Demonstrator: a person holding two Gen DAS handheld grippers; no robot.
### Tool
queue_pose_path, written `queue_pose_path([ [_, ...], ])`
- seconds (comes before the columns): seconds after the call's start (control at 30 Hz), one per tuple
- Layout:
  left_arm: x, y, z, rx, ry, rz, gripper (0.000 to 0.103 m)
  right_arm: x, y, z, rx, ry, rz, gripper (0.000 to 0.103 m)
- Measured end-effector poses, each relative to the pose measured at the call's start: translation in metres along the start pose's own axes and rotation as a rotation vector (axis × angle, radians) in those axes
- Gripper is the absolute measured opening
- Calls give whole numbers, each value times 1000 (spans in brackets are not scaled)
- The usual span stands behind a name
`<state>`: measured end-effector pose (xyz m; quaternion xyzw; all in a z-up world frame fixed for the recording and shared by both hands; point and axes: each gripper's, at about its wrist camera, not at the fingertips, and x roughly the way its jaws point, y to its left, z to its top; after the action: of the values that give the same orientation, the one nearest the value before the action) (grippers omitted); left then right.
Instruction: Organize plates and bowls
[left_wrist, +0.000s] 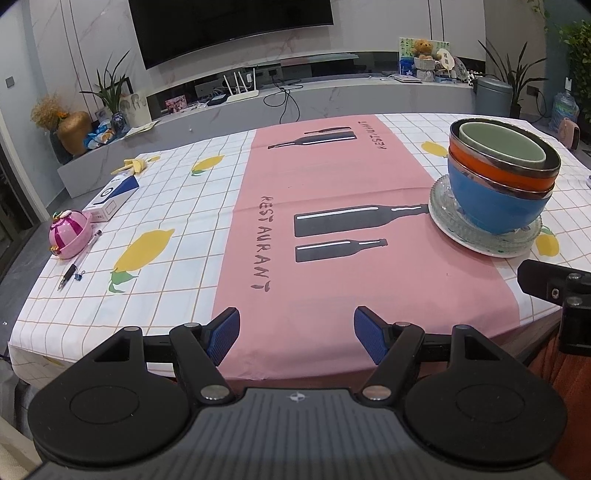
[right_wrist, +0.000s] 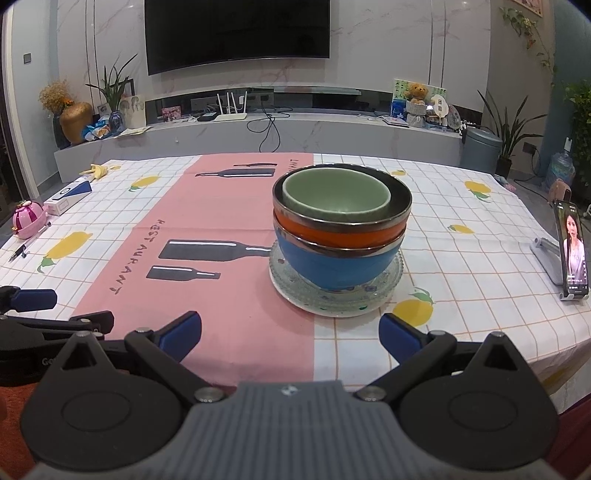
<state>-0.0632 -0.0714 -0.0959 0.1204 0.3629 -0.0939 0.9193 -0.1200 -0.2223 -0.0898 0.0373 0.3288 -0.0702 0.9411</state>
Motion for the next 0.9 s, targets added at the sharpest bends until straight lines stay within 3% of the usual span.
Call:
queue_pose_path([
  [0.9,-4,4,2,-17,-10,-6,83,0,8,-1,-32,4,0,100],
])
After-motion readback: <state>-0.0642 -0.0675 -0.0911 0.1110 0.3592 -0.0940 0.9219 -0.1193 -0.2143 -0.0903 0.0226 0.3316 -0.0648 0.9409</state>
